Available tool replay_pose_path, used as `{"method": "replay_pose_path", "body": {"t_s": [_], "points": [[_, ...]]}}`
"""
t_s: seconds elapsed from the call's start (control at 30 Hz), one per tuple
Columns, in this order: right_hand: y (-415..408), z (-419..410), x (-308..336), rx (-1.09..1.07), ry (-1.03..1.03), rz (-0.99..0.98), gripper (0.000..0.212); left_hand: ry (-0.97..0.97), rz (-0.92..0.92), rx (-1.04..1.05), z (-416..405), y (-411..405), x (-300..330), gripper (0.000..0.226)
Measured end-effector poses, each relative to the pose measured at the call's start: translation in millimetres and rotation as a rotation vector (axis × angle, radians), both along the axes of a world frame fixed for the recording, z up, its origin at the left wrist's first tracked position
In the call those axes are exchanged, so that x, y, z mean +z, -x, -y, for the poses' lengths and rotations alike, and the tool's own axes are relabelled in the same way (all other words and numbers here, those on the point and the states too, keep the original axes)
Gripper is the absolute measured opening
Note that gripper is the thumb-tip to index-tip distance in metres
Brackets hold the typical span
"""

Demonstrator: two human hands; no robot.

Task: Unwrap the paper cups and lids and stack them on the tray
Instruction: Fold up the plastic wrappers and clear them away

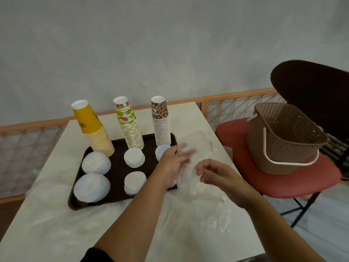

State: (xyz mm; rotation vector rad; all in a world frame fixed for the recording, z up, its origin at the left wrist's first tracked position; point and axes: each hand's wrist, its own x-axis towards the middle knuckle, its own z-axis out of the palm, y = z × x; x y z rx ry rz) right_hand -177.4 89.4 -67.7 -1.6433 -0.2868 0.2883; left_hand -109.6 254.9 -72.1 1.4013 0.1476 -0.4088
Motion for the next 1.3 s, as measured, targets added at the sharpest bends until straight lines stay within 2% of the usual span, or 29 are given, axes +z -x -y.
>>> {"method": "replay_pose_path", "body": {"t_s": [0.07, 0.1, 0.2, 0.3, 0.33, 0.4, 0.47, 0.53, 0.6, 0.67, 0.77, 0.87, 0.93, 0.97, 1.0, 1.1, 1.17, 1.23, 1.3], "points": [[-5.7, -4.7, 3.1, -0.246, -0.071, -0.082, 0.038, -0.013, 0.150, -0.021, -8.9, 8.8, 14.4, 0.041], [-9.0, -8.1, 6.3, -0.302, -0.119, -0.138, 0.048, -0.030, 0.217, -0.045, -14.2, 13.1, 20.3, 0.041], [-19.6, -19.1, 22.0, -0.276, -0.290, -0.220, 0.070, -0.054, 0.351, -0.162, -30.2, 26.8, 38.0, 0.036], [-23.5, -33.8, 44.1, -0.279, -0.275, -0.102, 0.070, -0.099, 0.406, -0.235, -42.9, 37.8, 51.8, 0.036], [-23.1, -39.1, 50.0, -0.307, -0.223, -0.031, 0.072, -0.119, 0.406, -0.217, -45.0, 40.4, 56.3, 0.041], [-20.1, -50.3, 59.1, -0.338, -0.146, 0.086, 0.086, -0.184, 0.442, -0.108, -47.3, 45.6, 65.8, 0.065], [-15.8, -60.2, 64.6, -0.328, -0.099, 0.159, 0.092, -0.237, 0.595, -0.032, -50.9, 49.4, 73.8, 0.095], [-11.0, -67.2, 70.3, -0.314, -0.077, 0.218, 0.086, -0.332, 0.784, -0.088, -59.8, 50.5, 80.8, 0.107], [-9.3, -70.7, 75.7, -0.284, -0.064, 0.272, 0.083, -0.534, 0.917, -0.221, -70.2, 50.7, 90.1, 0.104], [-8.3, -72.5, 81.4, -0.245, -0.073, 0.311, 0.087, -0.652, 0.912, -0.247, -75.9, 49.3, 95.2, 0.094], [-4.0, -72.2, 90.8, -0.175, -0.135, 0.345, 0.095, -0.682, 0.813, -0.156, -78.5, 46.3, 101.7, 0.077], [-3.5, -69.1, 93.3, -0.099, -0.034, 0.421, 0.096, -0.711, 0.817, -0.107, -85.2, 41.9, 106.6, 0.047], [-5.0, -68.6, 92.6, -0.144, 0.002, 0.442, 0.090, -0.709, 0.839, -0.025, -89.6, 39.3, 107.5, 0.026], [-5.3, -69.2, 92.3, -0.190, -0.027, 0.443, 0.085, -0.693, 0.839, 0.022, -91.0, 37.6, 106.8, 0.022], [-5.2, -70.3, 92.4, -0.239, -0.098, 0.434, 0.081, -0.640, 0.825, 0.052, -91.4, 37.0, 106.9, 0.023], [-4.1, -73.6, 96.1, -0.296, -0.414, 0.362, 0.069, -0.283, 0.713, -0.008, -87.6, 40.9, 105.8, 0.041], [-3.7, -76.4, 97.9, -0.320, -0.458, 0.349, 0.059, -0.161, 0.687, -0.042, -81.4, 45.4, 102.5, 0.040], [-3.9, -76.5, 99.1, -0.459, -0.219, 0.452, 0.057, -0.126, 0.698, 0.005, -75.7, 48.8, 102.0, 0.035], [-5.6, -71.3, 98.7, -0.616, 0.138, 0.588, 0.074, -0.056, 0.713, 0.044, -74.2, 47.9, 102.6, 0.028]]}}
